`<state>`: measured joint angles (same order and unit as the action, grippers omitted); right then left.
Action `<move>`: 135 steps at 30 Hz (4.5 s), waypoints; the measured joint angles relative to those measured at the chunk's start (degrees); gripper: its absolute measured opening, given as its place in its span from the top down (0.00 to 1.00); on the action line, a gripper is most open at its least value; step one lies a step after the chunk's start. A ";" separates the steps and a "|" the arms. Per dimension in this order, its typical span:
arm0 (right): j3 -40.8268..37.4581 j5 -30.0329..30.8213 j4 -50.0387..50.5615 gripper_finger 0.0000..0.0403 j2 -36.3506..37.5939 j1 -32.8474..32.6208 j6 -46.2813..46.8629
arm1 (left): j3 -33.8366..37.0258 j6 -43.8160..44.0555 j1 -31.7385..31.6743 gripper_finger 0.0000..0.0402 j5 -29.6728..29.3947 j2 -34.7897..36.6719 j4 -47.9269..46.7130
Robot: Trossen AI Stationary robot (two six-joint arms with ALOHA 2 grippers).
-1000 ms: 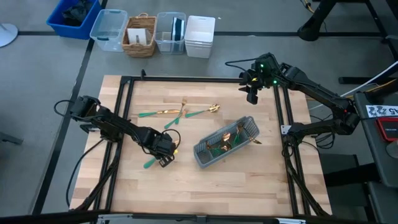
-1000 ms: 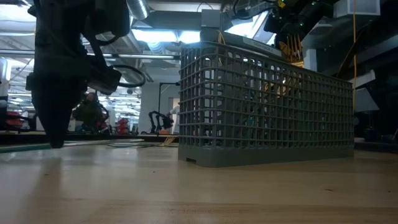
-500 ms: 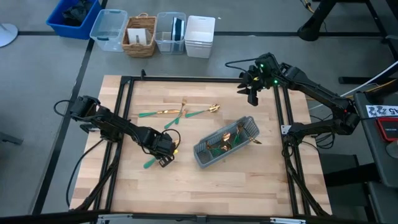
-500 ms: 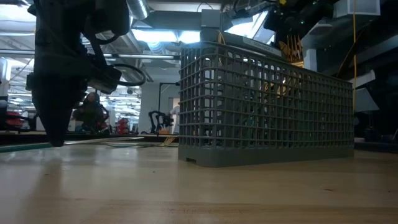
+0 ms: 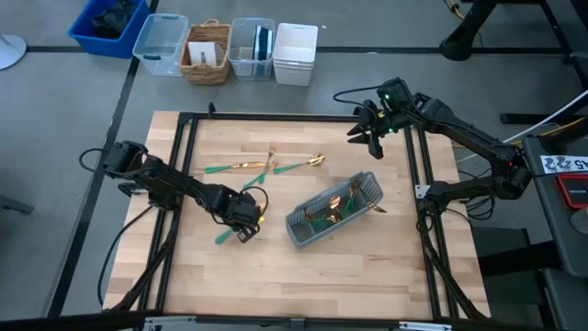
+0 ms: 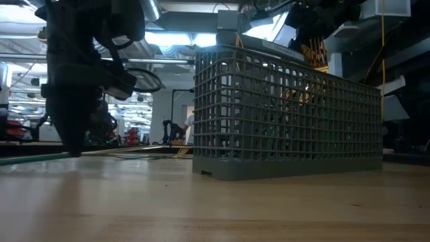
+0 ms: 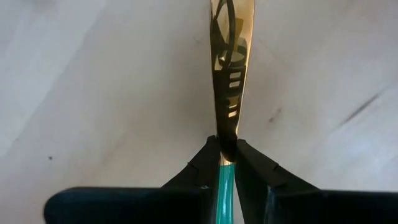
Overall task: Sort silverware
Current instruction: Put the gold knife into the gray silverware organizer
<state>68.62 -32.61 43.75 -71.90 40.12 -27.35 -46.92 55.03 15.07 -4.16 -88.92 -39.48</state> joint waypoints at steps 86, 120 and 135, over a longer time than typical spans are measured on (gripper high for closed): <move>-0.02 -0.93 -11.47 0.71 -10.68 0.00 3.41 | 0.00 -38.73 -28.46 0.92 -7.70 0.04 48.01; -0.02 1.12 -10.65 0.71 -10.64 0.02 2.84 | 0.00 -44.84 -26.21 0.92 -7.46 10.09 71.61; -0.02 7.81 -7.42 0.71 0.76 0.02 0.41 | 0.00 -45.15 -18.50 0.92 -6.52 10.03 84.76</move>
<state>68.60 -24.80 36.33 -71.14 40.14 -26.94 -46.92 9.88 -3.43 -10.68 -78.89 45.27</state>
